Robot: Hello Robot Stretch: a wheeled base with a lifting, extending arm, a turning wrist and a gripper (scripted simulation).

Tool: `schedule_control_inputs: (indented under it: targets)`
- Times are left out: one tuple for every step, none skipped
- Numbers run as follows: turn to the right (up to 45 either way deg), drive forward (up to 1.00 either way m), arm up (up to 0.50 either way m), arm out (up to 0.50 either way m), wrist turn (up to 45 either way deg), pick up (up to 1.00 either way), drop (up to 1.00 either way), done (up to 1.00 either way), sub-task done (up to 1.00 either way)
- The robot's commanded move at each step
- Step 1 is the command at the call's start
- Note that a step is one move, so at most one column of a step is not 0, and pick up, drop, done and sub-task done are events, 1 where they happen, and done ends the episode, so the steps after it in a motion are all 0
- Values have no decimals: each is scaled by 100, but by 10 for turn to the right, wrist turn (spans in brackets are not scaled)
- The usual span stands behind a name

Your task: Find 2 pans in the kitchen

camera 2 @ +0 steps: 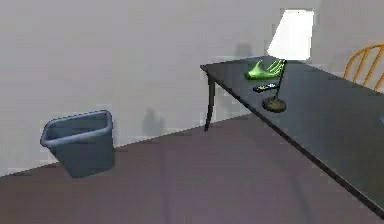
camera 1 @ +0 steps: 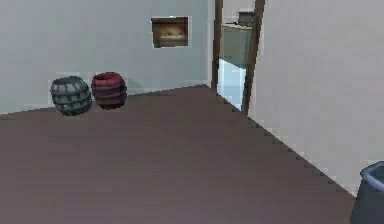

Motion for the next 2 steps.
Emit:
schedule_control_inputs:
  targets:
    - [0, 100, 0, 0, 0, 0, 0, 0, 0]
    - [-30, 0, 0, 0, 0, 0, 0, 0, 0]
